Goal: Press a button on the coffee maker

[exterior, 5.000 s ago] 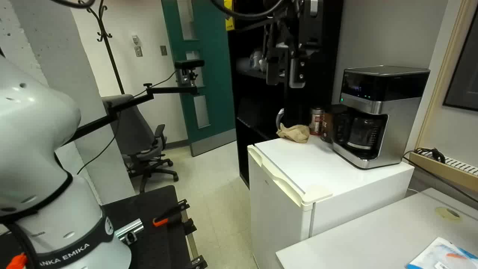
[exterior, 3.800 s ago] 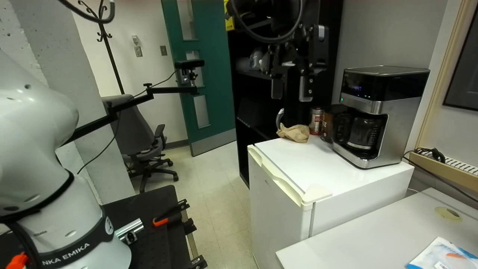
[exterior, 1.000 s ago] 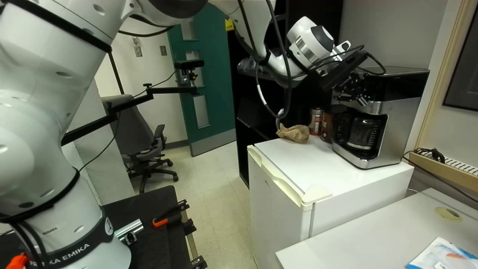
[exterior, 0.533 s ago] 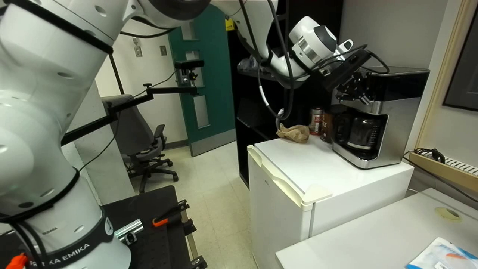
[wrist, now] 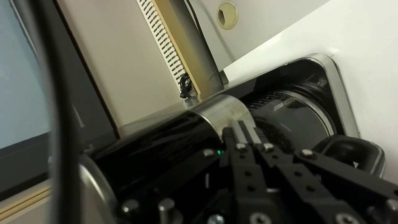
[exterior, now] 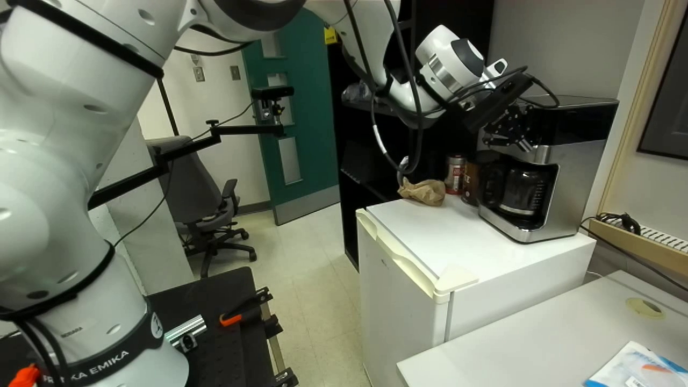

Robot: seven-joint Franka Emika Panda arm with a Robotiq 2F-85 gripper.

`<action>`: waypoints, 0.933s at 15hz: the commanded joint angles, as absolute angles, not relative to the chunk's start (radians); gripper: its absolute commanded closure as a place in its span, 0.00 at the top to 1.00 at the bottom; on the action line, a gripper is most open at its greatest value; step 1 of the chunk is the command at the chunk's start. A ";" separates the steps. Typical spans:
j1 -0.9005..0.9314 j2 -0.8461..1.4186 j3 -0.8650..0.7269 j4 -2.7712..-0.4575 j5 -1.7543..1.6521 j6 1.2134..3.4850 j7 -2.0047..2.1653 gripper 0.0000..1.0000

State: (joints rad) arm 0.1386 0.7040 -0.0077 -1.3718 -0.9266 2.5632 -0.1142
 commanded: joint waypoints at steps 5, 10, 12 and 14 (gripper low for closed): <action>0.141 0.750 -0.017 -1.320 -0.918 2.589 -0.142 0.00; 0.141 0.736 -0.016 -1.340 -0.921 2.594 -0.141 0.00; 0.141 0.719 -0.015 -1.364 -0.924 2.600 -0.141 0.00; 0.140 0.705 -0.015 -1.389 -0.926 2.611 -0.141 0.00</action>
State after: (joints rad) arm 0.1397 0.7116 -0.0077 -1.3752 -0.9266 2.5716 -0.1182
